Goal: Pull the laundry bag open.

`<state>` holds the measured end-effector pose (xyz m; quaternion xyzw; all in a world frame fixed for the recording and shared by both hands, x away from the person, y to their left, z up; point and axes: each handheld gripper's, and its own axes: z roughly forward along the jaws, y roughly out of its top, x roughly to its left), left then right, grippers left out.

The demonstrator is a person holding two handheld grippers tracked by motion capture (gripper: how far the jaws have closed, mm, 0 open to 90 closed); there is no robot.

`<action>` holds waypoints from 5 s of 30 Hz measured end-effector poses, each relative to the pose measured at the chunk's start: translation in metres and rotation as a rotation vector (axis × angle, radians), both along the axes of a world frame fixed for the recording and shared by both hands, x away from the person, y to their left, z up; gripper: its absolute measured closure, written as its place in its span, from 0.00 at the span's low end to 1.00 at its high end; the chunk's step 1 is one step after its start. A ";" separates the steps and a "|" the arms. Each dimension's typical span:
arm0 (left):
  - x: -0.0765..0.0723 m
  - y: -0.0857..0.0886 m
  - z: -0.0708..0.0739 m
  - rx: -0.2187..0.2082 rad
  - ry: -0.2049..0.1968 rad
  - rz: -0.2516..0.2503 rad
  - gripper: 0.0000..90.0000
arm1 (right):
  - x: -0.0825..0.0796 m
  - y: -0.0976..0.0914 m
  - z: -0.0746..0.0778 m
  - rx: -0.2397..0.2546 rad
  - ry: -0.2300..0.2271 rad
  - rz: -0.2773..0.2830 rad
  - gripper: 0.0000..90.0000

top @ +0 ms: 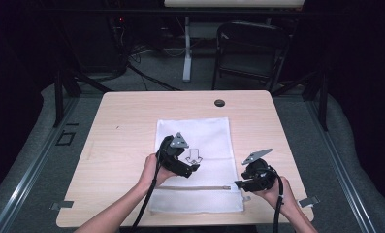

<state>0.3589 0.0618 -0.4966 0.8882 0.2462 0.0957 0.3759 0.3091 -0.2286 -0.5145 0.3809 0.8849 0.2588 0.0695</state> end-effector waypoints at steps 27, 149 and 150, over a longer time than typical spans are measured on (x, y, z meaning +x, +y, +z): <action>-0.025 -0.091 -0.064 0.076 0.084 -0.293 0.57 | 0.012 0.010 -0.039 0.001 0.131 0.012 1.00; -0.023 -0.056 -0.060 0.075 0.104 -0.346 0.91 | 0.010 0.016 -0.040 -0.041 0.118 0.029 1.00; -0.023 -0.055 -0.060 0.069 0.103 -0.347 0.91 | 0.010 0.016 -0.040 -0.041 0.118 0.029 1.00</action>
